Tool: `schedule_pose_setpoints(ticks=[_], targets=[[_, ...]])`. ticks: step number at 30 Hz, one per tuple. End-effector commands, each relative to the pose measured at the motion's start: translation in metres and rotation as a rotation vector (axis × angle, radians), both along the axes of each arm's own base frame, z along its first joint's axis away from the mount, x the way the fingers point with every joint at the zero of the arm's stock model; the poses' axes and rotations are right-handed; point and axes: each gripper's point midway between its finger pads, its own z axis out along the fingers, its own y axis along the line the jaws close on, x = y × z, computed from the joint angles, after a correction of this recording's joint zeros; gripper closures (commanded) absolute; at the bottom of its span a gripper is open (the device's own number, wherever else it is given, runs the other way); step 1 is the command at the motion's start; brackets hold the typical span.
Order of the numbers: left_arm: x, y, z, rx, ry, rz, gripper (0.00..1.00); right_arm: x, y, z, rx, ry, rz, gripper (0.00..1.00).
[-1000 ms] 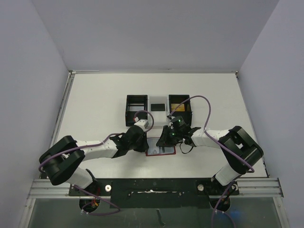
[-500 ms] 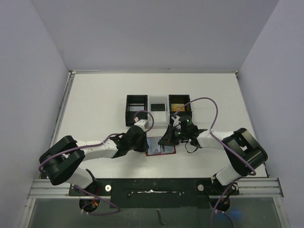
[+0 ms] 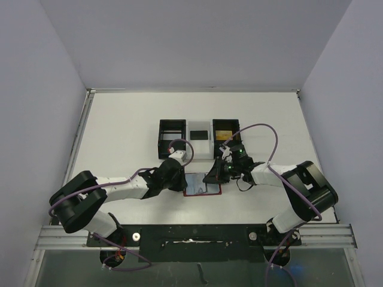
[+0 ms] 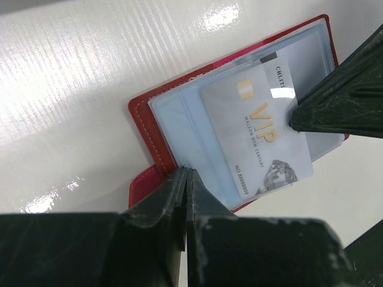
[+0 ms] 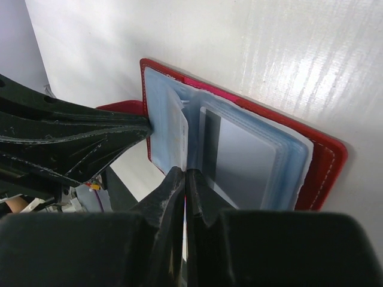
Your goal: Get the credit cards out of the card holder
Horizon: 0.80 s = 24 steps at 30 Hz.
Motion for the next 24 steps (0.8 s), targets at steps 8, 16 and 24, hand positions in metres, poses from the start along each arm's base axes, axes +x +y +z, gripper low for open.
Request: schedule_pose_setpoints(ticks=[8, 16, 24], targets=[[0.005, 0.013, 0.005, 0.058, -0.021, 0.037, 0.97, 0.011, -0.008, 0.015, 0.028, -0.051, -0.002, 0.99], [0.017, -0.012, 0.063, -0.100, -0.101, 0.020, 0.68, 0.015, -0.002, 0.012, 0.029, -0.030, -0.039, 0.99], [0.010, -0.057, 0.076, -0.275, -0.067, -0.118, 0.66, 0.021, -0.002, 0.008, 0.029, -0.025, -0.083, 0.99]])
